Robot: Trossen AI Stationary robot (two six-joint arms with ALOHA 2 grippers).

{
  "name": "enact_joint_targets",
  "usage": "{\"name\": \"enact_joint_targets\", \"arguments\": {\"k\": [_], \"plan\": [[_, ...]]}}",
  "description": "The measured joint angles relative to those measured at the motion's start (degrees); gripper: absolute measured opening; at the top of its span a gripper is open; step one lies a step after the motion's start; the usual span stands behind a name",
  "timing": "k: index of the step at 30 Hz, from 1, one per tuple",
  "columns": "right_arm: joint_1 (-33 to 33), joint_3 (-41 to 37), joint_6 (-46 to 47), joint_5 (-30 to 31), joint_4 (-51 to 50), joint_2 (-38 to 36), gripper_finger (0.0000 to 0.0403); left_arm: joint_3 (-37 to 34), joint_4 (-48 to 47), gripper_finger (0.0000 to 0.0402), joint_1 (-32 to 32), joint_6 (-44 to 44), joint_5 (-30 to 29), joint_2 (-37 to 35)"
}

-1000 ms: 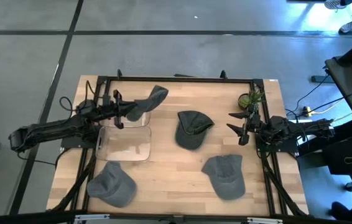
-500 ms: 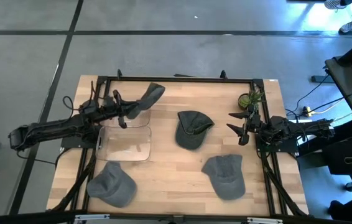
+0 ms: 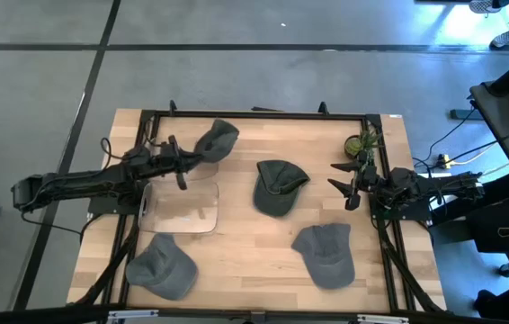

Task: Pick & Place hat
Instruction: Put the top black cap into the top transparent bin

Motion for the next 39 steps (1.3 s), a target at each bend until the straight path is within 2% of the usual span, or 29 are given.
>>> {"name": "enact_joint_targets", "arguments": {"k": [6, 18, 32, 39], "plan": [[0.02, 0.00, -0.02, -0.01, 0.00, 0.00, 0.0243, 0.00, -0.33, 0.0022, 0.02, -1.29, -0.29, 0.26], [0.02, 0.00, -0.02, 0.00, 0.00, 0.00, 0.0243, 0.00, -1.30, 0.0062, 0.02, -0.98, 0.14, 0.26], [0.02, 0.00, 0.00, -0.02, -0.01, 0.00, 0.0243, 0.00, -6.72, 0.0153, 0.02, -4.41, 1.18, 0.24], [0.02, 0.00, 0.00, -0.02, 0.00, 0.00, 0.0243, 0.00, -11.01, 0.0183, 0.02, -6.39, 2.02, 0.24]]}}
